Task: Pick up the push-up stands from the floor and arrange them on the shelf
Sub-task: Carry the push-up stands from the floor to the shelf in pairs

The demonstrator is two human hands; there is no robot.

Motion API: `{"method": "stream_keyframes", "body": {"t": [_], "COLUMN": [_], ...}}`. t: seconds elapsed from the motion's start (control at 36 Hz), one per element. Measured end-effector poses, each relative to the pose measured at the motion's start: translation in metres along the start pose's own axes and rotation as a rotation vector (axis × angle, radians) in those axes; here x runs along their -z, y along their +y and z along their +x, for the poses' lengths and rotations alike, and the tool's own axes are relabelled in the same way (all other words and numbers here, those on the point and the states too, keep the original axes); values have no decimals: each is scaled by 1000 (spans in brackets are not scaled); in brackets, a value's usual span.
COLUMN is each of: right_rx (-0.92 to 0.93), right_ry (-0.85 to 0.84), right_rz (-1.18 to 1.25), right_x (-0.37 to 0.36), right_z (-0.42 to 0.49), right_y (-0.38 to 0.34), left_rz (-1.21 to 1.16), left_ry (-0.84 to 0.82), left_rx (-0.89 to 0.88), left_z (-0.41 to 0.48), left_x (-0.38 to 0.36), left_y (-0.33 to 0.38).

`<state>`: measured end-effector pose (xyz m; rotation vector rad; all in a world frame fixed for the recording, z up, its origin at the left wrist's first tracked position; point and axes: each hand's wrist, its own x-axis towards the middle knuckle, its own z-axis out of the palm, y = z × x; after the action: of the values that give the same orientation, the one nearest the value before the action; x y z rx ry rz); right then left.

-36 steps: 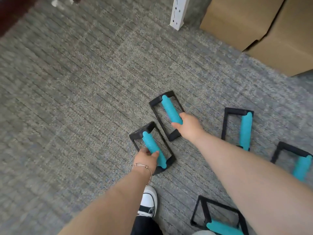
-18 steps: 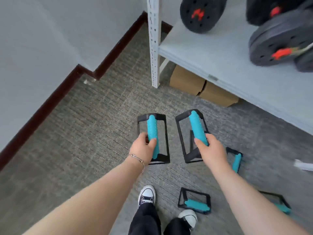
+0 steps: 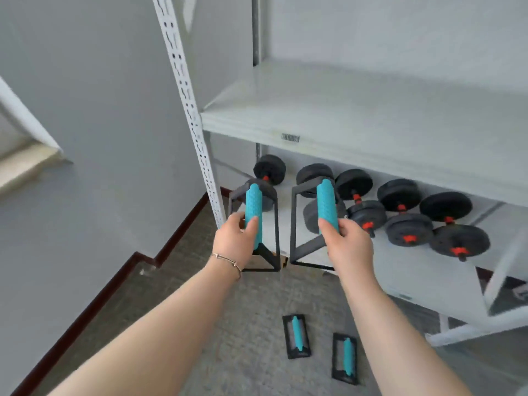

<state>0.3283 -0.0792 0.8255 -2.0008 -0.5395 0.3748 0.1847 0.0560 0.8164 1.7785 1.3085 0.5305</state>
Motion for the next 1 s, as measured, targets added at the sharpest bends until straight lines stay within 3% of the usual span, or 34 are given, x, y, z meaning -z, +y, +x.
{"method": "stream_keyframes", "body": {"t": [0.22,0.39,0.75,1.0], "right_rx": [175,201,-2,-117], "right_ry": [117,181,275,281], "right_rz": [34,27,-35,-74], "right_x": [60,60,-26,-73], "right_z": [31,81,238,302], "right_y": [-94,-142,-188,-186], "left_rz": [-7,-45,-48,-59], "left_ry": [63,25,-179,-281], "left_rx": [-206,-216,-231,-188], "left_z": [20,83,289,377], "left_x": [48,67,57,32], "left_y": [98,152,202,204]}}
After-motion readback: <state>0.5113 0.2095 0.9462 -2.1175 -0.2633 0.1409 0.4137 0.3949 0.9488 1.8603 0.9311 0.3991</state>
